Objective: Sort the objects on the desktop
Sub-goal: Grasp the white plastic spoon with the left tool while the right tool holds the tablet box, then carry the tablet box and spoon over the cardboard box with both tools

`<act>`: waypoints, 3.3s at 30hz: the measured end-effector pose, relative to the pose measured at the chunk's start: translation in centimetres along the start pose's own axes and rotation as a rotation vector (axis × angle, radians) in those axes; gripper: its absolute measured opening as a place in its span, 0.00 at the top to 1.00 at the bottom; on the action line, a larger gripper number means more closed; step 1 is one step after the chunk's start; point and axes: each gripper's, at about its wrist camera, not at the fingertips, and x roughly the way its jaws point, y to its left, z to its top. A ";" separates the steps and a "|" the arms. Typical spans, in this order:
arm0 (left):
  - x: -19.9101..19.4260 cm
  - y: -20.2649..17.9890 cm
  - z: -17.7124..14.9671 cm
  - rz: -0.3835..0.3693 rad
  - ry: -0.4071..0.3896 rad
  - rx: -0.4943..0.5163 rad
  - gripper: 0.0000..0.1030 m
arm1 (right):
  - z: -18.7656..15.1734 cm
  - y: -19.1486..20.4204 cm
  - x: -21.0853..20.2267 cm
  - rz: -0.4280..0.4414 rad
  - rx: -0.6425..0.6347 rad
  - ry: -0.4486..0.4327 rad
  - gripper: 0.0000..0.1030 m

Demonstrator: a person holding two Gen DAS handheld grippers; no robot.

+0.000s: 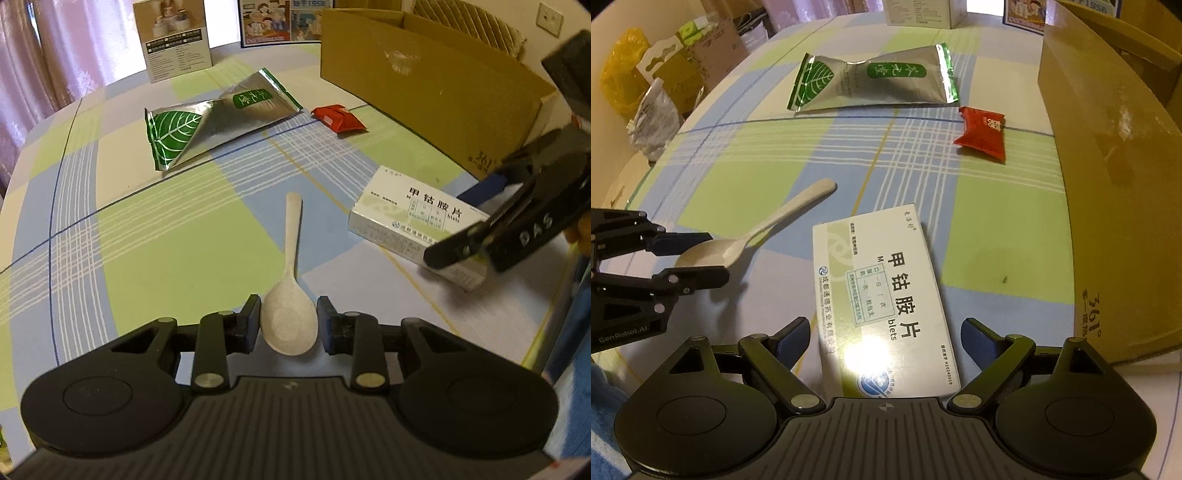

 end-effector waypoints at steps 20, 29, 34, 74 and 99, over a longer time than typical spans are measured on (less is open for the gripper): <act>1.1 -1.4 -0.8 0.059 0.025 0.141 0.71 | 0.1 0.0 0.3 0.003 -0.011 -0.011 0.17; 0.6 -1.6 -0.6 0.043 0.023 0.103 0.73 | -0.1 0.5 0.2 -0.020 -0.044 -0.032 0.32; -0.1 -1.3 -0.4 0.045 0.005 0.069 0.73 | -0.3 0.5 -0.2 -0.011 -0.036 -0.066 0.33; -10.0 -13.1 7.4 -0.059 -0.250 -0.123 0.74 | -3.2 -7.6 -20.4 -0.157 0.161 -0.468 0.33; -7.1 -21.2 14.6 -0.142 -0.273 -0.074 0.73 | -4.1 -16.9 -22.4 -0.213 0.240 -0.487 0.33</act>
